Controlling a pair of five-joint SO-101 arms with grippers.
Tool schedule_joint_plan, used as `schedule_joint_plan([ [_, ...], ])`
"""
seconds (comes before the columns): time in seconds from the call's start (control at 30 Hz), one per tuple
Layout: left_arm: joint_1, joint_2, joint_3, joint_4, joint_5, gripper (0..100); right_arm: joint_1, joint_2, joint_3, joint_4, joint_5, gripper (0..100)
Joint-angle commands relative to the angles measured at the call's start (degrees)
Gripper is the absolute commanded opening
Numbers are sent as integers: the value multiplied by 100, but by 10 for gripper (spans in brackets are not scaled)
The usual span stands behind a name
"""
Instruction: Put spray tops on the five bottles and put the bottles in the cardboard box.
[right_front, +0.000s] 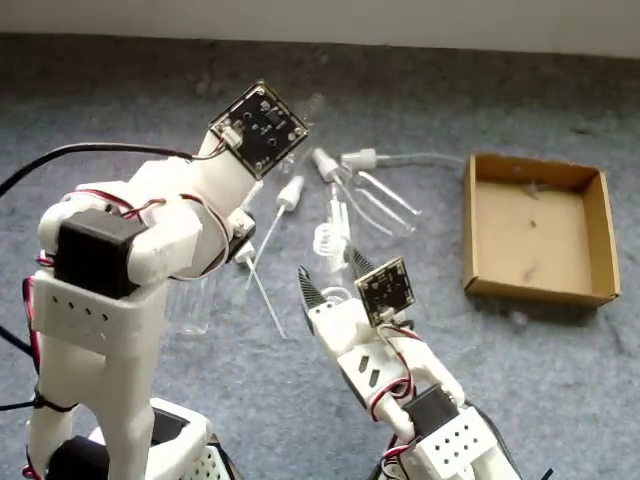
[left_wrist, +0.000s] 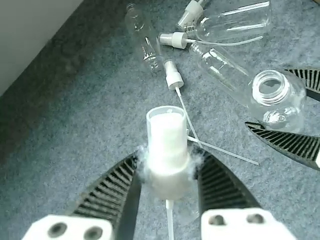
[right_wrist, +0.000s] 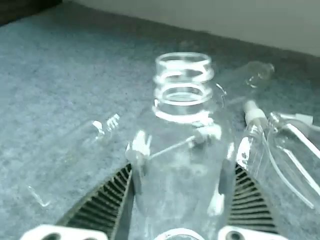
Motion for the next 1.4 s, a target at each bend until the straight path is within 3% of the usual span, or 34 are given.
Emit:
schedule_joint_plan([
  [0.0, -66, -180, -13, -220, -35, 4, -92, -40, -163, -813, -79, 202],
  [0.13, -22, -198, -22, -756, 97, 4, -92, -40, 444, -1508, -79, 202],
  [0.33, 462, -215, -31, -1767, 1899, 4, -75, -40, 919, -1868, -70, 202],
  [0.7, 1560, -224, -75, -2875, 1952, 4, -75, -40, 919, -1851, -88, 202],
  [1.07, 1552, -233, -84, -4413, 1952, 4, -57, -40, 919, -1666, -88, 202],
  [1.37, 1613, -884, -13, -4949, 2180, 4, -57, -40, 919, -1481, -88, 202],
])
